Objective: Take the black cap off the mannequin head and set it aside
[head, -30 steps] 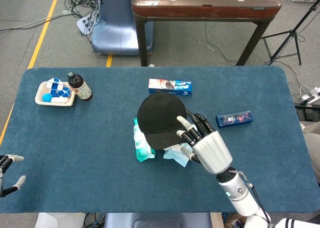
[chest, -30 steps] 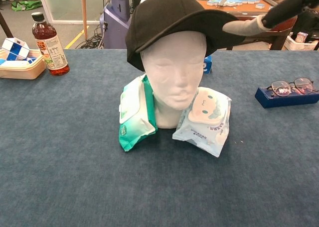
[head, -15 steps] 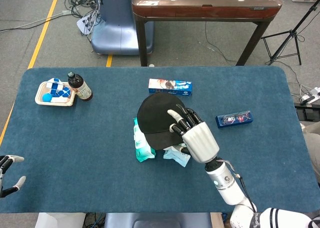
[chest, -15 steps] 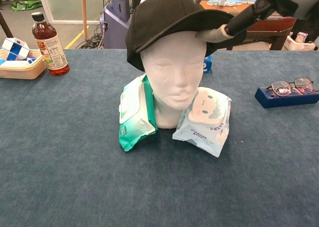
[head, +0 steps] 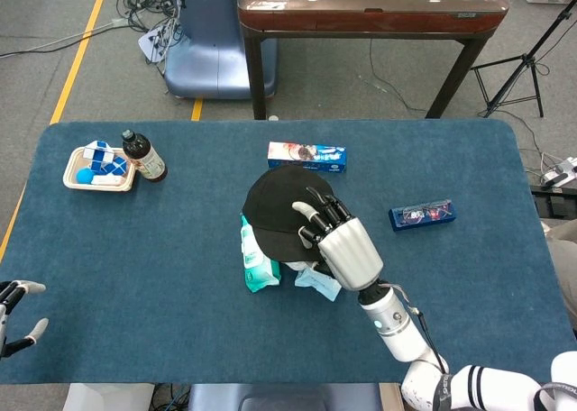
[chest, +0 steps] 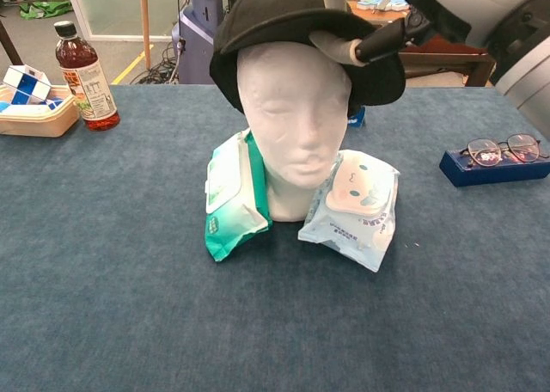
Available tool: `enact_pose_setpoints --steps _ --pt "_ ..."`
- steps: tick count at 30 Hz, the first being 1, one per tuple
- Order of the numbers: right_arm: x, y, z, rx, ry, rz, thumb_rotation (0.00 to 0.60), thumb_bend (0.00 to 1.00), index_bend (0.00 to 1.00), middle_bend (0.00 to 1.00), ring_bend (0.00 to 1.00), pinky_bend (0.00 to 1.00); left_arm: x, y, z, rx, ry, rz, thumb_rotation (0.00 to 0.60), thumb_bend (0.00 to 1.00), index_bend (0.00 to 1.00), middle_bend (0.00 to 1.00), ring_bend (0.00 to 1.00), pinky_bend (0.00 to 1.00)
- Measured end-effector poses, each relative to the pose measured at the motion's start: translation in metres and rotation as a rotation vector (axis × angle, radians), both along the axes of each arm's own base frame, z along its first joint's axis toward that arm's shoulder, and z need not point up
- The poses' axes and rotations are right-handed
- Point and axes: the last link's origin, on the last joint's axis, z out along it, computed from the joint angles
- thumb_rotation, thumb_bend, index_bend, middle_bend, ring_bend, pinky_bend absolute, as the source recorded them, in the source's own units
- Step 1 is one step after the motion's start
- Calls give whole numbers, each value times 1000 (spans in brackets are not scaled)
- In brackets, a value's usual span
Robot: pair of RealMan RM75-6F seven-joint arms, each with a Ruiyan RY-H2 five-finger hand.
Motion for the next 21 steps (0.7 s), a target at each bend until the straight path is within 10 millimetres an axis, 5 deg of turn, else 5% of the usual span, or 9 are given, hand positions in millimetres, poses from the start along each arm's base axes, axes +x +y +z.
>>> enact_pose_setpoints --steps 21 --pt "5 5 37 -238 79 71 600 492 829 341 125 226 1 1 -4 -13 12 6 600 226 354 327 248 371"
